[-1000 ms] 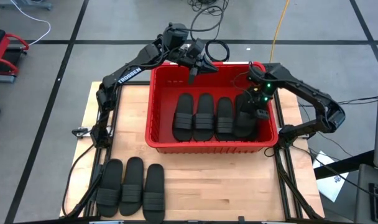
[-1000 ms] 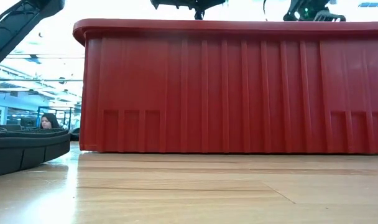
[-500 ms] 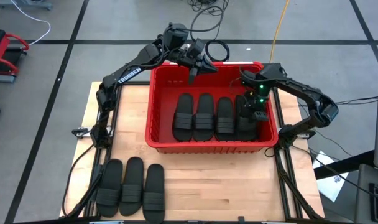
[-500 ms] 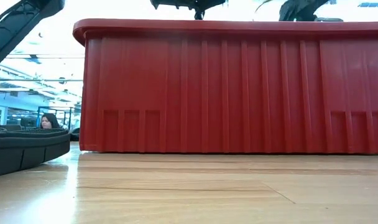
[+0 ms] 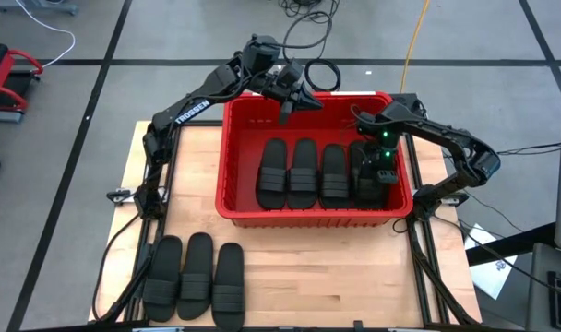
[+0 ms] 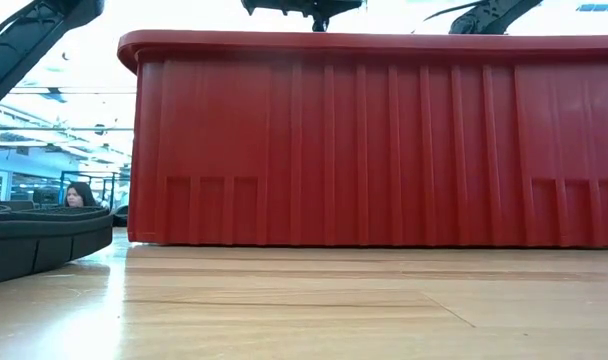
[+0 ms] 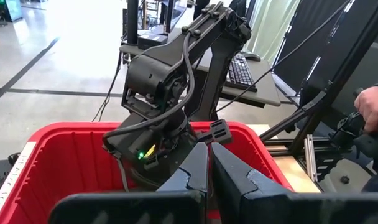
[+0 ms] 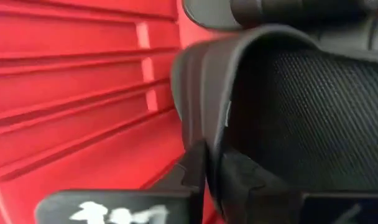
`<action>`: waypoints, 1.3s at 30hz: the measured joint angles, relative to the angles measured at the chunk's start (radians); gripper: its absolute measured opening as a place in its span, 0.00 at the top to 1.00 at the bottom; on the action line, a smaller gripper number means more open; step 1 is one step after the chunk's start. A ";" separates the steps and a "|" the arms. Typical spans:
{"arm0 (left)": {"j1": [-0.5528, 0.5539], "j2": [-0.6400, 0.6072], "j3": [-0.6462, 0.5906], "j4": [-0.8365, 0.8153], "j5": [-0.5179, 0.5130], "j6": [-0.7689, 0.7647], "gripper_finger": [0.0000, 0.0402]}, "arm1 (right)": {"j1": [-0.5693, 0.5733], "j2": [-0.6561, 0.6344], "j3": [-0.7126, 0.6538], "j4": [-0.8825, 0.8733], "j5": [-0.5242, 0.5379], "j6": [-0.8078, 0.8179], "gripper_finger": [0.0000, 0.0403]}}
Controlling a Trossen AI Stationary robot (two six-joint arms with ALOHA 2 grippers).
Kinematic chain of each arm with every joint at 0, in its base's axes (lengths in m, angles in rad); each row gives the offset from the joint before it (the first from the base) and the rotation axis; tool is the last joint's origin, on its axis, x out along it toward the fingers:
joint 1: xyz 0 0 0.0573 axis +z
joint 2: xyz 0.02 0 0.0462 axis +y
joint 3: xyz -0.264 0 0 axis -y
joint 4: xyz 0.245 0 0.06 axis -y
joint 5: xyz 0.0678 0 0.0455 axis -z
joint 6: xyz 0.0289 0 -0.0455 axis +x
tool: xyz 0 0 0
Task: Pick and place slides into bin
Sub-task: Put the black slide into the red bin, then adjust the red bin
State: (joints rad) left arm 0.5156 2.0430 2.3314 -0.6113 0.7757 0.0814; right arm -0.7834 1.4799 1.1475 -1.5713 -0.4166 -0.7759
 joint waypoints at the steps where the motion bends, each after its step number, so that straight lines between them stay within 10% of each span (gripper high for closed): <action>1: 0.000 0.000 0.000 0.000 0.000 0.006 0.96 | 0.000 0.000 0.000 0.000 0.019 0.015 0.93; 24: 0.000 -0.010 -0.002 0.031 -0.024 0.067 0.96 | -0.001 -0.007 0.155 -0.003 0.112 0.178 0.67; 39: -0.028 -0.279 0.000 -0.008 -0.161 0.105 0.96 | 0.000 -0.506 0.378 0.671 -0.370 0.570 0.90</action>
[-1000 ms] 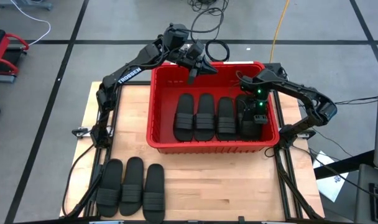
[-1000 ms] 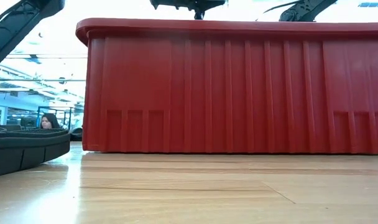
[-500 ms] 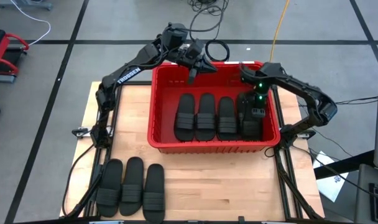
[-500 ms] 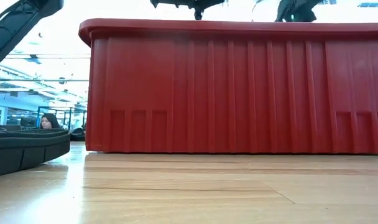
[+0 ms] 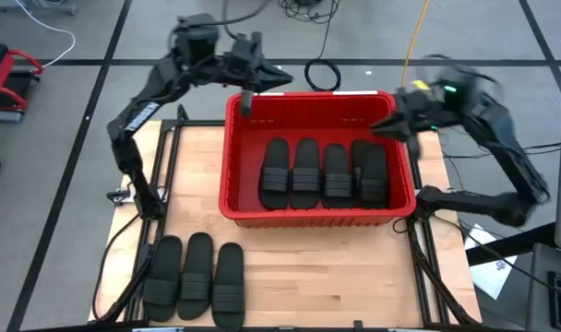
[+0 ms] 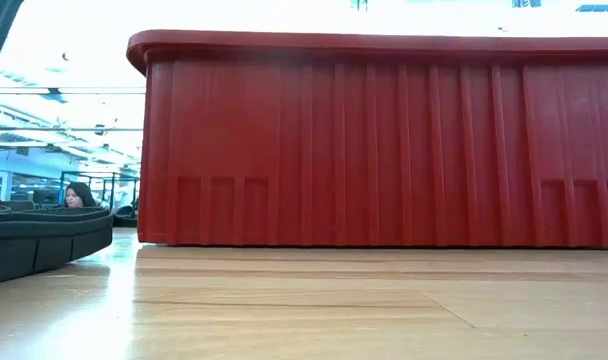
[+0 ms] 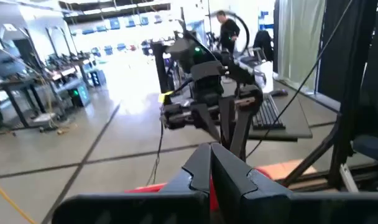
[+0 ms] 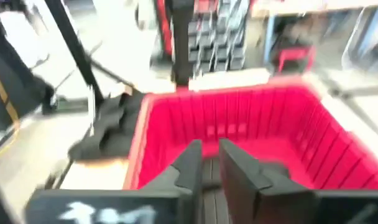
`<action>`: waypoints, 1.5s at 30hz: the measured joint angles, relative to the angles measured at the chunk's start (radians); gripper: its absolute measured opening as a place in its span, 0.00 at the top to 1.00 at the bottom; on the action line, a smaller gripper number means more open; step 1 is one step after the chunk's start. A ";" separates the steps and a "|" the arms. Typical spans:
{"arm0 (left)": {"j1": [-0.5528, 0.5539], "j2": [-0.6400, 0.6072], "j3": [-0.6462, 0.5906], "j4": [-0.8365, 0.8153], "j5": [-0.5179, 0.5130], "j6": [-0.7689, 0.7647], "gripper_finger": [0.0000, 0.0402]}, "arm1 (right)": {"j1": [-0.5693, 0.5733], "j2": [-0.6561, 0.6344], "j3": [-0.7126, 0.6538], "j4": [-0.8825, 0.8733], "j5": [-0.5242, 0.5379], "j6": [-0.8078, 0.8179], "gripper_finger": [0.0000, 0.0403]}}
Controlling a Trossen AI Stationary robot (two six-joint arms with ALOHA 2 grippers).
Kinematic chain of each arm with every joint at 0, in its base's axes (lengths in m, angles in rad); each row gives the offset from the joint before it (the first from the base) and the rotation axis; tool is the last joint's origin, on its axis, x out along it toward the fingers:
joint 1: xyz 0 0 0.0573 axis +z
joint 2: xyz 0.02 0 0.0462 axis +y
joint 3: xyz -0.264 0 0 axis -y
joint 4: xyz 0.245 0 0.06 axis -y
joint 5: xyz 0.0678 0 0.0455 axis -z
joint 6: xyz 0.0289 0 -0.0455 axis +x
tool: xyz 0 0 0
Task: Pick and place slides into bin
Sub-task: Adjust the red bin
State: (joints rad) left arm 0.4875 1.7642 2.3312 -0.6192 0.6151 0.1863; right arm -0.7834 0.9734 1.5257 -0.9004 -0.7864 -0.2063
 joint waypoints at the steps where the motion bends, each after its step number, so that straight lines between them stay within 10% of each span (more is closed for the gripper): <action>1: -0.012 -0.016 0.001 -0.016 -0.018 -0.005 0.96 | 0.000 -0.036 -0.011 0.020 -0.001 0.024 0.93; 13: -0.214 -0.031 -0.027 -0.278 -0.343 -0.016 0.96 | 0.000 -0.244 -0.300 0.027 -0.021 0.105 1.00; 21: -0.154 -0.038 -0.358 -0.373 -0.448 -0.169 0.96 | 0.029 -0.293 -0.459 0.267 -0.002 0.283 1.00; 26: -0.097 -0.036 -0.547 -0.366 -0.410 -0.190 0.96 | 0.034 -0.298 -0.480 0.277 0.249 0.294 1.00; 36: -0.049 -0.153 -0.720 -0.115 -0.343 -0.150 0.96 | 0.031 -0.271 -0.474 0.110 1.158 0.198 1.00; 45: -0.009 -0.287 -0.719 -0.051 -0.347 -0.147 0.96 | -0.010 -0.155 -0.473 -0.174 1.285 0.317 1.00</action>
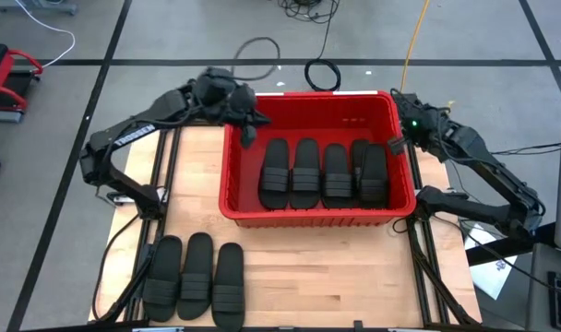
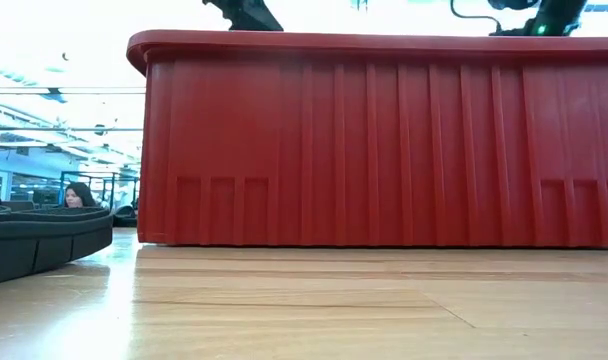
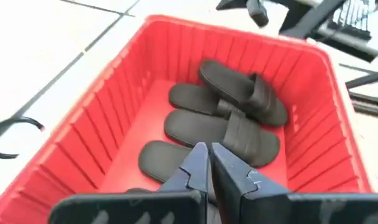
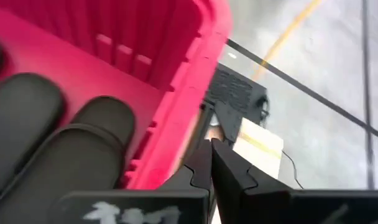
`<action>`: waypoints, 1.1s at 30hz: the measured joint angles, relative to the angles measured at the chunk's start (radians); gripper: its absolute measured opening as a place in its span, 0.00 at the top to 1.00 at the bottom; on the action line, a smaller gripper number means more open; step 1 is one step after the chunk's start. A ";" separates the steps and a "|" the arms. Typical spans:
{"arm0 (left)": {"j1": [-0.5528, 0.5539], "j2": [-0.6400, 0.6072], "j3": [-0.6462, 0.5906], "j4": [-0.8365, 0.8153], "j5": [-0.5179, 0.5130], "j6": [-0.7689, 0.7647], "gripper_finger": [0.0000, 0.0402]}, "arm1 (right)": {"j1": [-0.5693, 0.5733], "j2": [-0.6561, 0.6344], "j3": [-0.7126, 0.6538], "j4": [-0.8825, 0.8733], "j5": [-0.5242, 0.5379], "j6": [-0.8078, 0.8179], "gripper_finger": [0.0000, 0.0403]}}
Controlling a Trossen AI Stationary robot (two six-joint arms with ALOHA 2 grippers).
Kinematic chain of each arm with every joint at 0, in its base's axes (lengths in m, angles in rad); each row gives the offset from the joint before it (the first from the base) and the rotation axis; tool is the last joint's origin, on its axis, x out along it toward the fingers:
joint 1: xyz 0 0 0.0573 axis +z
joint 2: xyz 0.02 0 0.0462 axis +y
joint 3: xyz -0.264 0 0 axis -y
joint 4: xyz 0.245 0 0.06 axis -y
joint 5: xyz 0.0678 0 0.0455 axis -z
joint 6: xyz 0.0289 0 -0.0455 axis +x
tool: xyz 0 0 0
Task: Pick and place slides into bin
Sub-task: Adjust the red bin
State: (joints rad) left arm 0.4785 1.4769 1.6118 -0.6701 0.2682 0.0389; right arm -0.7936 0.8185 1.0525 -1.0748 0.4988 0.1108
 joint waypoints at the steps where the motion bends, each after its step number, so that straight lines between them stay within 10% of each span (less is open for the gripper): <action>1: 0.002 -0.011 0.000 -0.003 -0.006 0.000 0.96 | -0.008 0.006 0.000 0.000 0.005 0.007 1.00; 8: 0.010 -0.054 -0.001 -0.008 -0.008 -0.015 0.96 | -0.079 0.063 0.000 -0.080 0.044 0.023 1.00; 33: 0.005 -0.053 -0.001 -0.019 -0.008 0.012 0.96 | -0.120 0.090 -0.099 0.041 -0.400 0.111 1.00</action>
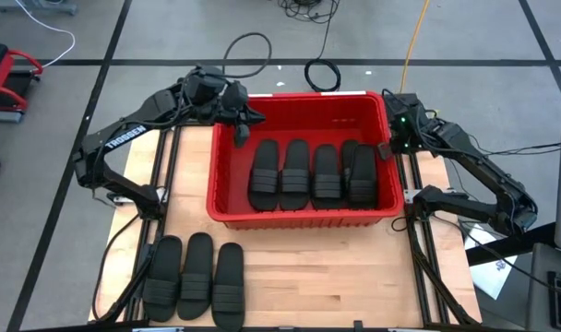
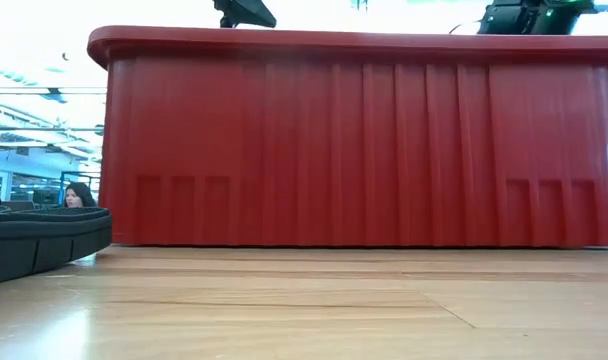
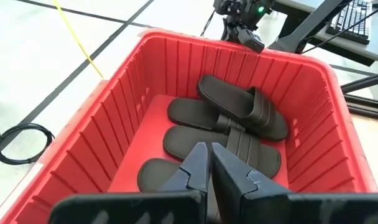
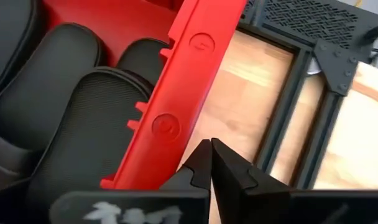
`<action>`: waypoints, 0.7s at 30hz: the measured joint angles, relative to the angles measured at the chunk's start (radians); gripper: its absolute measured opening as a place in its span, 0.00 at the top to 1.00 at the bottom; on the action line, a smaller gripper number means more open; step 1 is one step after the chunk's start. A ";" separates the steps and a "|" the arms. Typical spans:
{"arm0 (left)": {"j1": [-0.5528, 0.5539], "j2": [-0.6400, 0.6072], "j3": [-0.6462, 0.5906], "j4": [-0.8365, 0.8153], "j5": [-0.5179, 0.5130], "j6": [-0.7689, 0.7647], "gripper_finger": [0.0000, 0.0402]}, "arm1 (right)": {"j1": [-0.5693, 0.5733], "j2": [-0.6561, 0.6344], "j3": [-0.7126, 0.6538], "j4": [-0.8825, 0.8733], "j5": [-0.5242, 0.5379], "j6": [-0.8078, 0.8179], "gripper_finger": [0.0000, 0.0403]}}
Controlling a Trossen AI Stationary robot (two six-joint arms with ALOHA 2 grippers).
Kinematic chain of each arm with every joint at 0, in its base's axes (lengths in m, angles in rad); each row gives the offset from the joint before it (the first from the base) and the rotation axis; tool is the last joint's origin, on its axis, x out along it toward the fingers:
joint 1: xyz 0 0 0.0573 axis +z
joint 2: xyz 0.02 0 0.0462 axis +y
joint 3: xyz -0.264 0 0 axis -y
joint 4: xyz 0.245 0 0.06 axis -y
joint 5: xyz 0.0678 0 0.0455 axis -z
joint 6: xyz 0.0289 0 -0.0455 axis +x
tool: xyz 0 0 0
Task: Pick and place slides into bin
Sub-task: Adjust the red bin
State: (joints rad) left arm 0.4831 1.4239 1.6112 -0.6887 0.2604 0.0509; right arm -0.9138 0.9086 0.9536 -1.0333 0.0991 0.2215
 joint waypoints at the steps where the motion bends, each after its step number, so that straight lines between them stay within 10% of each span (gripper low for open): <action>1: 0.000 0.000 0.000 -0.005 0.000 0.000 0.96 | 0.000 -0.001 0.000 0.004 0.000 0.003 1.00; 21: 0.009 0.000 0.000 -0.101 0.000 0.028 0.96 | 0.037 -0.004 0.000 0.010 -0.075 0.055 1.00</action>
State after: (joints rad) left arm 0.4923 1.4239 1.6112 -0.7894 0.2607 0.0791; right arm -0.8766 0.9046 0.9531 -1.0237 0.0246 0.2761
